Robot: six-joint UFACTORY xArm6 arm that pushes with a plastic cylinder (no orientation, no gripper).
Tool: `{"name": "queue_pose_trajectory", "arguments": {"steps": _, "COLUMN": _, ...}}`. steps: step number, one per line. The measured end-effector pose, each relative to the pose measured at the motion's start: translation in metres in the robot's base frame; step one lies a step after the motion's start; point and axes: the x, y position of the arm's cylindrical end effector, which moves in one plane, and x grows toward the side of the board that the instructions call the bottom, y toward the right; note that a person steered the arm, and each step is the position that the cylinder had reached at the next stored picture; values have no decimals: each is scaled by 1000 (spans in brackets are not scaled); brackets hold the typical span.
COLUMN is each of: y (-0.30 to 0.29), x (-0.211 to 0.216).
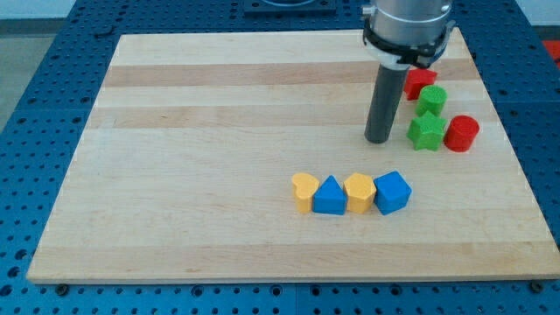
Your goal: Nudge the green star right a bit
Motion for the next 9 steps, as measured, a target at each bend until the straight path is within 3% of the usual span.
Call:
{"name": "queue_pose_trajectory", "arguments": {"steps": 3, "y": 7, "x": 48}}
{"name": "queue_pose_trajectory", "arguments": {"steps": 9, "y": 35, "x": 16}}
